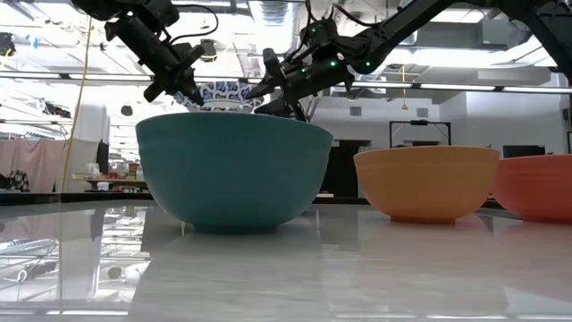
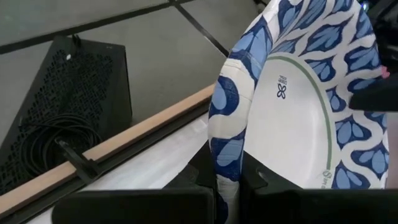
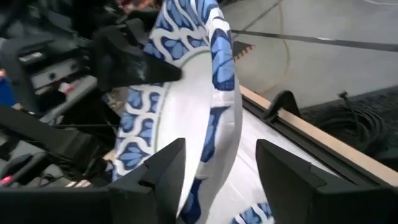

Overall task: Nest bowls inside each other
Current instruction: Stack the white bowl on top of the other white bowl

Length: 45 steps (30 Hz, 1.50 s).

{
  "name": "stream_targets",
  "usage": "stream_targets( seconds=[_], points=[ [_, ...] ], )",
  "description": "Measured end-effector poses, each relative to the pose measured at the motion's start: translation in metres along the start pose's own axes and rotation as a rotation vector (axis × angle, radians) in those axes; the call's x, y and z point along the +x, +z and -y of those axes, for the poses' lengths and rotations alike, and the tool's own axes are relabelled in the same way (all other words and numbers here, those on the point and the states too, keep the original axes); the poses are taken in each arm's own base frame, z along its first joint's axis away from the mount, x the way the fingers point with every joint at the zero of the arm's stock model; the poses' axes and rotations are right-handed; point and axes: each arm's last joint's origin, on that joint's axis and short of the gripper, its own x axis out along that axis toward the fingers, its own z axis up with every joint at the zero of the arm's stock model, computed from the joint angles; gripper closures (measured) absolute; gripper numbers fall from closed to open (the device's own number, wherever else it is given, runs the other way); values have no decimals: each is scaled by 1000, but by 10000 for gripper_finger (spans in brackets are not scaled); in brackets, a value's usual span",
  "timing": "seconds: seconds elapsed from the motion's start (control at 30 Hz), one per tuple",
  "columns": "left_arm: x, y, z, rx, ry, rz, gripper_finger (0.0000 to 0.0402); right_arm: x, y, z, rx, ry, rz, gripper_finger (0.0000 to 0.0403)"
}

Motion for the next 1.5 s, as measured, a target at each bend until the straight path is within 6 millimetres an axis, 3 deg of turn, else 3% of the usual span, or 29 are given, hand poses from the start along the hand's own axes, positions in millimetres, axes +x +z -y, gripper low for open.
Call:
stream_targets(
  seconds=[0.1,0.3,0.37,0.53,0.67,1.0,1.13,1.5],
  points=[
    [0,-1,2,20,-3,-4,401,0,-4,0,4,-28,-24,235],
    [1,0,3,28,-13,2,402,0,-10,4,-27,-63,-93,366],
    [1,0,4,56,-17,0,400,0,-11,4,-30,-54,-106,389],
    [1,-1,8,173,-26,-4,360,-1,-17,7,1,-71,-171,392],
    [1,-2,9,232,-31,-8,297,-4,-23,13,7,-72,-276,397],
    [2,-9,13,325,13,-67,133,-24,-28,54,73,-118,-514,400],
    [1,-10,15,362,-4,-75,115,-30,-24,66,124,-76,-551,400],
    [1,-9,16,418,-15,-62,113,-38,-16,82,183,-42,-553,398]
  ],
)
